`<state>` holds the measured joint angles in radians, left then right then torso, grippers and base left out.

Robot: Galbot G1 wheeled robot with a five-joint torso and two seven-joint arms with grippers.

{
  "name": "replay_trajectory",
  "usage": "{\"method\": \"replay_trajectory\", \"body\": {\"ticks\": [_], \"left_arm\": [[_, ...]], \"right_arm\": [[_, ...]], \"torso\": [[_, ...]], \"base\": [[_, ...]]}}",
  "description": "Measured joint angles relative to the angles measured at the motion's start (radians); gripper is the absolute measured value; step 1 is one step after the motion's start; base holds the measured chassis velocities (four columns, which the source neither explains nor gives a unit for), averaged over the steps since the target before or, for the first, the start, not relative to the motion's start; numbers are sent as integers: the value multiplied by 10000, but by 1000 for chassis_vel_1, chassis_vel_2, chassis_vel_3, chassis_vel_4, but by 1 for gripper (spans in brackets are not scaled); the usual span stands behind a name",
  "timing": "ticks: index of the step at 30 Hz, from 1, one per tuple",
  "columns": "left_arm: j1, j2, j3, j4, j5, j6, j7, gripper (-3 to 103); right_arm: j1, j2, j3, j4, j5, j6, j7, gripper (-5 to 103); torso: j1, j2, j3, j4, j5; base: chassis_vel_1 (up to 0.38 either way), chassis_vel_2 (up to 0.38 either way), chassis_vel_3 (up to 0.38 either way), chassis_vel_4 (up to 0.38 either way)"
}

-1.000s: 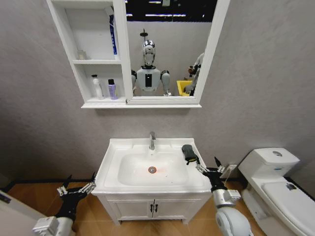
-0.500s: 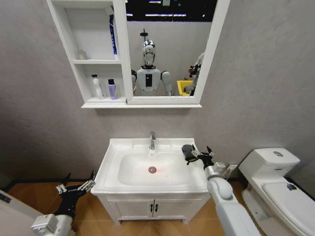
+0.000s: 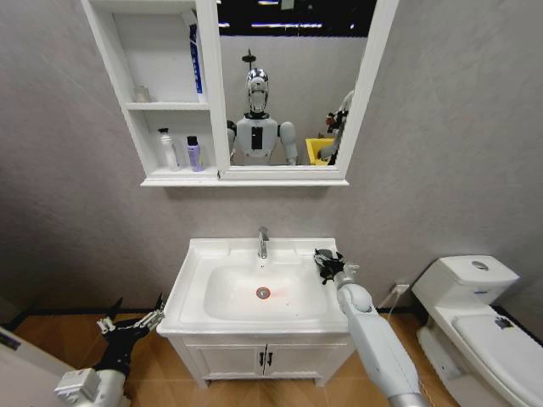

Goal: Move facial cleanser and shampoo from washbasin to cabinet, then wipe washbasin with towel.

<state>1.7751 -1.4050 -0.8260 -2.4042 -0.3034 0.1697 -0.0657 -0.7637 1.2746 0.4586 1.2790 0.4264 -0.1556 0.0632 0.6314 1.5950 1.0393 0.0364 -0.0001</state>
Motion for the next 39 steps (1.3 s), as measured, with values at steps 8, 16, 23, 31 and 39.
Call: {"method": "replay_trajectory", "body": {"ticks": [8, 16, 23, 31, 39], "left_arm": [[-3, 5, 4, 4, -6, 3, -5, 100], [-3, 9, 5, 4, -7, 4, -5, 100], [-3, 9, 6, 5, -7, 5, -5, 100], [-2, 10, 6, 5, -8, 5, -6, 100], [-2, 10, 7, 5, -8, 6, -8, 100]], "right_arm": [[304, 212, 12, -694, -105, -12, -27, 100], [392, 154, 27, -859, 12, -54, -106, 80], [100, -67, 115, -865, 228, -20, -178, 57], [-13, -343, 33, -966, 240, -2, -517, 79], [223, -434, -46, -1216, 211, -48, -526, 71]], "torso": [[0, 0, 0, 3, 0], [-1, 1, 0, 2, 1], [-1, 2, 0, 0, 1], [-2, 2, -1, 7, 1], [-2, 2, -1, 2, 1]], "base": [[0, 0, 0, 0], [0, 0, 0, 0], [0, 0, 0, 0], [0, 0, 0, 0], [0, 0, 0, 0]]}}
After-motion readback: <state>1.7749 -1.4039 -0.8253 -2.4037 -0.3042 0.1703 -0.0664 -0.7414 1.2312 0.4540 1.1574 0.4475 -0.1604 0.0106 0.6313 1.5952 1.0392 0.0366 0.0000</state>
